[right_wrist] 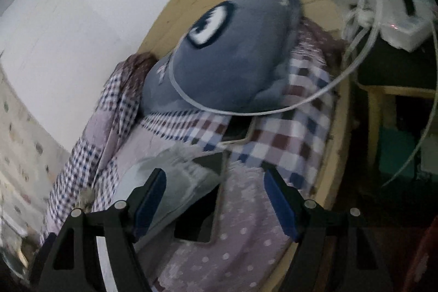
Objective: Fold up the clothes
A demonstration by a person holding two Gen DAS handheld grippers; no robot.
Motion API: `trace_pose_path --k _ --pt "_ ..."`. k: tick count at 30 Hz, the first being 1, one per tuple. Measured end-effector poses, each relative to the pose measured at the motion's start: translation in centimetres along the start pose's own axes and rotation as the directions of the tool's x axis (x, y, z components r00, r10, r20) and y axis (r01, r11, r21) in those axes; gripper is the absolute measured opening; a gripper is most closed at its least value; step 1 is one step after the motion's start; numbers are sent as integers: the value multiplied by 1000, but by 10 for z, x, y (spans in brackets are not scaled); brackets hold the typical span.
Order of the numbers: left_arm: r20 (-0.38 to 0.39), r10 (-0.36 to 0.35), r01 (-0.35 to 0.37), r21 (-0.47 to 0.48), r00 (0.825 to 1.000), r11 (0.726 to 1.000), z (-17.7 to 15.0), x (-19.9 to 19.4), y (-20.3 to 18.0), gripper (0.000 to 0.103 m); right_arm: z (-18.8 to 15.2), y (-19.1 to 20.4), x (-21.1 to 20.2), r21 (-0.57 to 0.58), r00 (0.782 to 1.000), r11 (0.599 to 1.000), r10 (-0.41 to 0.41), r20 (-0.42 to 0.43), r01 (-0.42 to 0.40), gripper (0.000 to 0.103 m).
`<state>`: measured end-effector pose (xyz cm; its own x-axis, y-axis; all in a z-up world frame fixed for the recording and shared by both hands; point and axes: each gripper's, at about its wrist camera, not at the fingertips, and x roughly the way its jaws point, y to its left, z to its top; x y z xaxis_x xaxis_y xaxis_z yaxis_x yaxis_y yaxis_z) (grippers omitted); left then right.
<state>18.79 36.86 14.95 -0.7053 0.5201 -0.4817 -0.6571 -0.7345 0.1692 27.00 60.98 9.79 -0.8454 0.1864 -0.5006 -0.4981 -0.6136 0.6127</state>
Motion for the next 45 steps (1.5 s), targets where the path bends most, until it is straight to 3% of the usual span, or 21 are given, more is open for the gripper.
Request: trace_pose_path --k 4,7,8,9,10,11,15,18,20,22,24,27,29,31,32,34,36,38,40,42,45 --pt "-45 64 -54 195 997 979 3 48 -47 85 6 -21 4 71 1000 997 6 -19 -4 78" --pt "-108 113 -80 273 988 959 0 86 -59 83 7 -27 7 93 999 995 25 -39 -21 78" --pt "-133 122 -81 279 984 957 -2 95 -58 79 7 -28 8 96 999 995 32 -43 -28 78" --pt "-158 127 -80 275 979 958 -4 102 -56 60 7 -29 9 95 998 995 38 -46 -34 78" --pt "-181 132 -82 259 975 962 -5 107 -51 27 8 -29 10 95 998 995 44 -48 -39 78" --pt "-202 137 -88 233 970 969 -5 111 -43 17 7 -28 10 93 998 995 48 -51 -43 78" --pt "-176 17 -14 21 984 1000 5 100 -7 5 6 -27 12 93 996 994 68 -66 -61 78" --pt "-116 -19 8 -97 993 995 15 82 21 3 4 -24 14 89 994 993 81 -77 -74 78" --pt "-53 -40 28 -212 998 977 20 65 47 3 3 -22 14 83 993 994 85 -81 -78 78" --pt "35 -56 65 -366 998 928 20 40 86 3 2 -21 15 76 993 994 86 -87 -79 78" --pt "121 -62 117 -530 991 840 15 12 135 3 2 -21 15 73 992 994 89 -92 -83 78" --pt "183 19 116 -695 983 710 -11 -27 197 3 0 -17 17 64 990 994 98 -100 -92 78" --pt "192 102 93 -793 976 602 -43 -55 242 3 -1 -12 18 47 989 994 107 -106 -103 78" --pt "127 157 24 -844 979 535 -80 -71 275 3 -3 -7 18 30 987 993 116 -111 -114 78" --pt "79 169 -20 -854 982 519 -99 -73 288 3 -4 -4 18 20 986 993 118 -113 -117 78" --pt "-13 146 -92 -833 989 546 -125 -69 298 3 -6 3 19 -2 985 992 124 -120 -125 78" --pt "-94 118 -147 -783 989 604 -139 -66 296 5 -9 10 20 -21 983 991 130 -129 -134 78" --pt "-117 135 -178 -695 984 697 -138 -71 283 24 -13 19 21 -47 981 988 138 -137 -145 78" --pt "-77 147 -162 -649 986 744 -133 -82 272 72 -16 29 22 -72 974 980 171 -149 -183 78" --pt "-18 154 -133 -611 988 781 -126 -96 262 82 -20 41 23 -96 960 966 223 -172 -241 78" --pt "13 160 -133 -489 987 862 -110 -105 240 83 -32 67 27 -167 938 938 265 -222 -305 78"
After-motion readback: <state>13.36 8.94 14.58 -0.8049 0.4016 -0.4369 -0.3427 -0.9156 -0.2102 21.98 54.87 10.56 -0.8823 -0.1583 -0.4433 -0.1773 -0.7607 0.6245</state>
